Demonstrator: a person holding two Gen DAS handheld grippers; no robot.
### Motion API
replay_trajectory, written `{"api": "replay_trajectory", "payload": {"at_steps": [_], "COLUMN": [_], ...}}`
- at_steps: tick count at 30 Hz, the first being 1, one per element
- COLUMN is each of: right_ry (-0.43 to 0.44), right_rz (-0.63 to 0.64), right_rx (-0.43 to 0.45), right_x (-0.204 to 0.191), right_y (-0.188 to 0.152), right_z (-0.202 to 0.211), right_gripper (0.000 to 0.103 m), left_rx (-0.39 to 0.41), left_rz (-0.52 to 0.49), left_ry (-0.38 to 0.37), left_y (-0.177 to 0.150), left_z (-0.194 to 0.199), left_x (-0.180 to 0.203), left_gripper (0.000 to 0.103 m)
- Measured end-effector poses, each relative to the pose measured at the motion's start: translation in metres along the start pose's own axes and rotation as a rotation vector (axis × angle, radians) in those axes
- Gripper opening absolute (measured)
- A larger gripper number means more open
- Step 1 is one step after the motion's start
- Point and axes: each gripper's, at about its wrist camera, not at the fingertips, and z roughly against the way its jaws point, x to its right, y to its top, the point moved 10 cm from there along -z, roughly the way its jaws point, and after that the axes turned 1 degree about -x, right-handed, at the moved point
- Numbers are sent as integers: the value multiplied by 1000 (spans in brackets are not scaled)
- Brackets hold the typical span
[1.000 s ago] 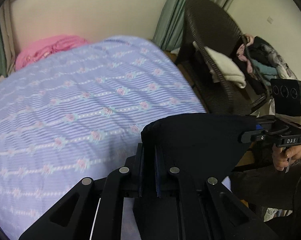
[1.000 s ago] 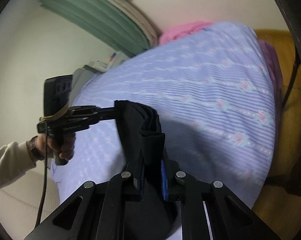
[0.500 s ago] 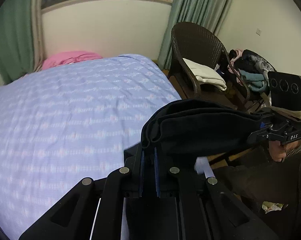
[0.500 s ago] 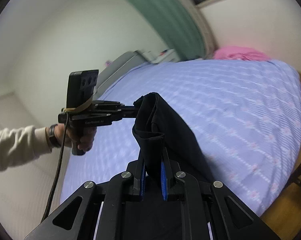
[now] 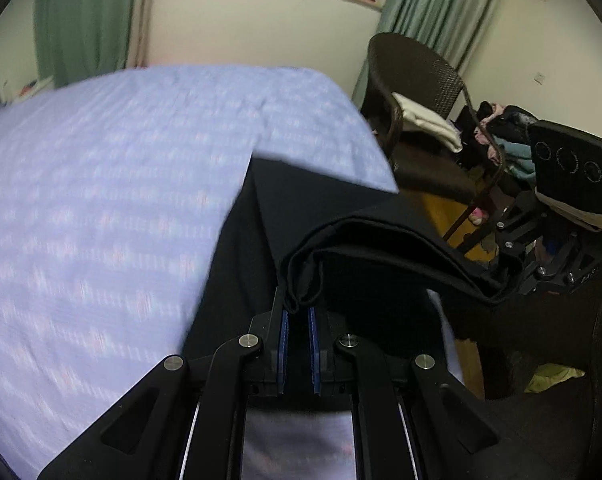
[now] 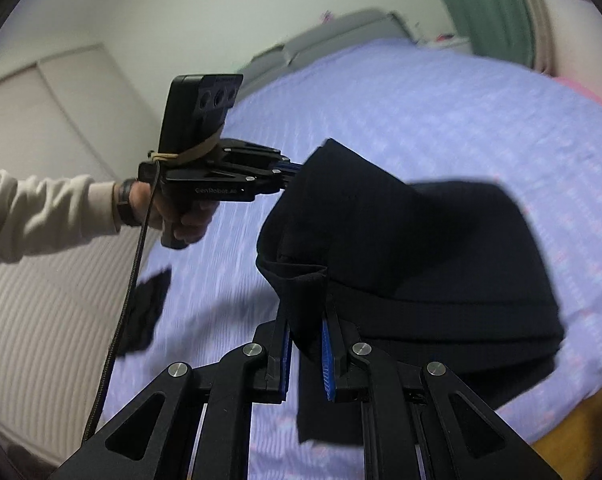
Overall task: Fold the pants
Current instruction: 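Lift the trousers with both grippers and fold them over once more, then lower the folded trousers onto the bed and open both grippers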
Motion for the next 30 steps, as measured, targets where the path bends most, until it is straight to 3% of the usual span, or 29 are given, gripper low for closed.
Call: {"api": "replay_trajectory", "payload": {"at_steps": [6, 8, 14, 16, 18, 22, 25, 28, 29, 30], "right_ry": [1, -16, -42, -41, -36, 20, 38, -47, -77, -107], "right_rz": [99, 126, 138, 151, 175, 217, 176, 176, 180, 185], "right_rx": [-137, -180, -240, -250, -246, -253, -217, -172, -164, -159], "right_x": [-15, -9, 1, -7, -17, -39, -37, -7, 3, 19], "right_y": [-58, -72, -84, -84, -81, -77, -62, -40, -35, -28], "right_z": [-62, -82, -101, -100, -99, -96, -76, -54, -50, -43], "right_gripper": [14, 14, 19, 28, 48, 51, 51, 51, 51, 51], "left_rx": [-2, 16, 78, 86, 97, 132, 174, 221, 231, 244], "left_rz": [68, 86, 148, 160, 187, 235, 303, 356, 373, 395], "left_ry": [59, 85, 186, 208, 214, 243, 293, 362, 391, 420], "left_y": [-77, -89, -99, -100, -100, -91, -80, -63, -58, -52], "left_z": [-23, -26, -5, 2, 9, 24, 40, 51, 51, 50], "left_x": [-15, -21, -45, -48, -48, -41, -32, -13, -8, 0], "left_gripper": [11, 11, 11, 11, 11, 11, 13, 41, 56, 62]}}
